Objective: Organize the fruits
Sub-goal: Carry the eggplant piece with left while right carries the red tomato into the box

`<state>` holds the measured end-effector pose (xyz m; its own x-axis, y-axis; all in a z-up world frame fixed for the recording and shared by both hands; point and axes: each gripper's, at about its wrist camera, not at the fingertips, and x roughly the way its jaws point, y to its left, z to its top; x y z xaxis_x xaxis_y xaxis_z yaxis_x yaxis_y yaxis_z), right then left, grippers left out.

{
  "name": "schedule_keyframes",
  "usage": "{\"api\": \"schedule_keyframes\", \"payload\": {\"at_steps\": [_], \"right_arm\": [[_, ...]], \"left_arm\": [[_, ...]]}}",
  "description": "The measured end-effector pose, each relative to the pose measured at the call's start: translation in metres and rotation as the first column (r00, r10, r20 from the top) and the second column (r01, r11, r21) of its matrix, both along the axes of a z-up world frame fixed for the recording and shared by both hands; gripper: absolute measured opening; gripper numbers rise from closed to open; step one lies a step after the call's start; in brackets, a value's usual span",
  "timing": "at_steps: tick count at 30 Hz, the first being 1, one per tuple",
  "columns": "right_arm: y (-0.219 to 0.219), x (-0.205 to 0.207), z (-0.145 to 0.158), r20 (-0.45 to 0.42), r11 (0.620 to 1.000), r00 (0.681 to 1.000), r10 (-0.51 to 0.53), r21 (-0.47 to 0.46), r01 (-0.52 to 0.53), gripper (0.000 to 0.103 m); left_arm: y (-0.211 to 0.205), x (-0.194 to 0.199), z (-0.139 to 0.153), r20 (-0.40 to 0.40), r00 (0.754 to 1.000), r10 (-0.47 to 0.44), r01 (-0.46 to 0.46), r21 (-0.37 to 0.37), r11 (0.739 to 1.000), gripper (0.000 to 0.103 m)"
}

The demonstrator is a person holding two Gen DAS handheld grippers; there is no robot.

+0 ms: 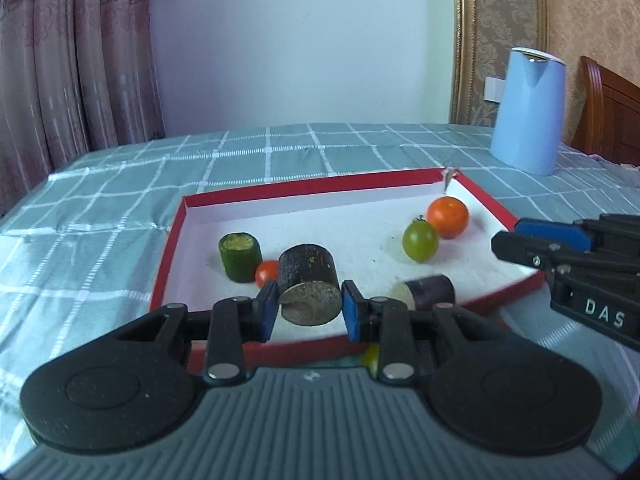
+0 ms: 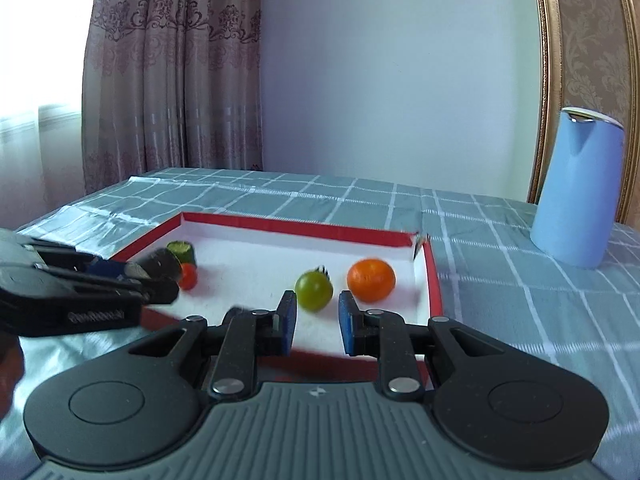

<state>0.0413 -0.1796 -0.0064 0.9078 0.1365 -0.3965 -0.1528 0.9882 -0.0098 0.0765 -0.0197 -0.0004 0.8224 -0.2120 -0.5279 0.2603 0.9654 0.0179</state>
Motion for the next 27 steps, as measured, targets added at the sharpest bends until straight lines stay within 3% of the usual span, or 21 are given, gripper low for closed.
{"api": "schedule_keyframes", "payload": {"at_steps": [3,6,9,11,13,20,27], "right_arm": [[-0.007,0.020,0.001,-0.043,1.000,0.999,-0.012,0.025,0.013,0.022],[-0.031,0.019,0.000,-0.116,0.985,0.992,0.044,0.170,-0.024,0.022],[-0.038,-0.004,-0.003,-0.131,0.985,0.986,0.099,0.155,-0.078,0.023],[-0.038,-0.021,-0.007,-0.133,0.986,0.983,0.123,0.126,-0.106,0.031],[-0.035,-0.027,-0.013,-0.162,0.980,0.974,0.158,0.147,-0.134,0.032],[-0.023,-0.014,-0.032,-0.242,0.961,0.946,0.216,0.225,-0.162,0.032],[-0.015,-0.005,-0.036,-0.253,0.967,0.945,0.207,0.201,-0.158,0.032]], "left_arm": [[-0.002,0.017,-0.002,-0.018,1.000,0.017,-0.017,-0.009,1.000,0.030],[-0.002,0.027,-0.005,-0.027,0.999,0.026,-0.026,-0.024,0.999,0.030],[-0.001,0.030,-0.010,-0.033,0.999,0.017,-0.018,-0.034,0.999,0.030],[-0.004,0.029,-0.010,-0.017,1.000,0.015,-0.015,-0.018,1.000,0.030],[-0.006,0.030,-0.009,-0.020,1.000,0.005,-0.006,-0.021,1.000,0.030],[-0.017,0.033,-0.005,0.002,1.000,-0.006,0.006,-0.006,1.000,0.030],[-0.021,0.040,-0.008,-0.001,1.000,-0.006,0.006,0.006,1.000,0.030]]}}
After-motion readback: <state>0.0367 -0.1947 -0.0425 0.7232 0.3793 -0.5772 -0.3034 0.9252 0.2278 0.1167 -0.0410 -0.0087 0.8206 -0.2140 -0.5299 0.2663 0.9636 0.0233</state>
